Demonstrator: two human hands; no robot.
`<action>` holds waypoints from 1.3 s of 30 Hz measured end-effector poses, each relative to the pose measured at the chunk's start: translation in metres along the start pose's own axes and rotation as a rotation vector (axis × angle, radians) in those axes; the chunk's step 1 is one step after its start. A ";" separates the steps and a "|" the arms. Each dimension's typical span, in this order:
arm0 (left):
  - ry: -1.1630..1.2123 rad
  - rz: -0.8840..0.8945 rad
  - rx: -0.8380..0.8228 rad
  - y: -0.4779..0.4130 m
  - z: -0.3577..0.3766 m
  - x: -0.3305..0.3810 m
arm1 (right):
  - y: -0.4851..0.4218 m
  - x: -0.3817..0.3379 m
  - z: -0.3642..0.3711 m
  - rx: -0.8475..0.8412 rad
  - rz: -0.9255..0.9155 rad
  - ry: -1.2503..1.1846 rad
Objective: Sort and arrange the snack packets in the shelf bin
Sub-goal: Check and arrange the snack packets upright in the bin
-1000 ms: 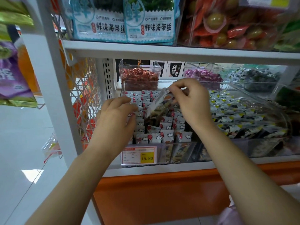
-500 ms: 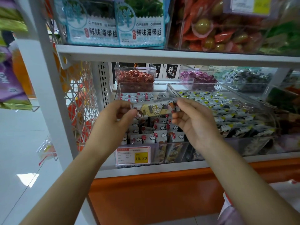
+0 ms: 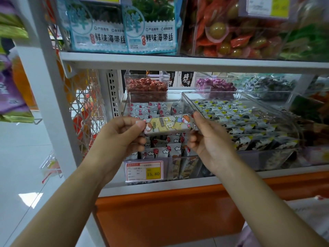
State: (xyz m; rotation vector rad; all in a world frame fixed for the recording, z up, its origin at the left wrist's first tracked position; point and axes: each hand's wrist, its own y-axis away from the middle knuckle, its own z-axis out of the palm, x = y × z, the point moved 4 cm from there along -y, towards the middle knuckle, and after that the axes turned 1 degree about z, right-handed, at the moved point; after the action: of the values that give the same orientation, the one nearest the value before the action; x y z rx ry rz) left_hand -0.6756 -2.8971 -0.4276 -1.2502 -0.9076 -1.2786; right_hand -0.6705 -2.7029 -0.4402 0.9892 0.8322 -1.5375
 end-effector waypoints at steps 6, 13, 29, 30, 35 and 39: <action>0.213 -0.001 -0.065 0.002 0.003 0.005 | -0.003 0.006 0.001 0.017 0.106 -0.161; 0.201 0.035 -0.083 0.004 0.004 0.006 | -0.003 0.005 0.000 0.000 0.088 -0.246; 0.184 -0.086 -0.040 -0.001 -0.008 -0.003 | 0.009 -0.009 0.011 -0.270 -0.139 -0.146; 0.199 -0.094 -0.040 -0.002 -0.008 -0.003 | 0.010 -0.010 0.010 -0.264 -0.173 -0.107; 0.182 -0.058 -0.081 -0.001 -0.007 -0.001 | 0.012 -0.014 0.007 -0.217 -0.344 0.128; 0.066 0.040 -0.111 0.003 -0.003 0.004 | 0.012 -0.016 0.005 -0.164 -0.419 0.228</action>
State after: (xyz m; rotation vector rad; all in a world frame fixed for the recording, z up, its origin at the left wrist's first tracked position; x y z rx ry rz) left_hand -0.6723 -2.9017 -0.4247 -1.2985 -0.7696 -1.3456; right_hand -0.6579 -2.7029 -0.4233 0.9174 1.3723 -1.6890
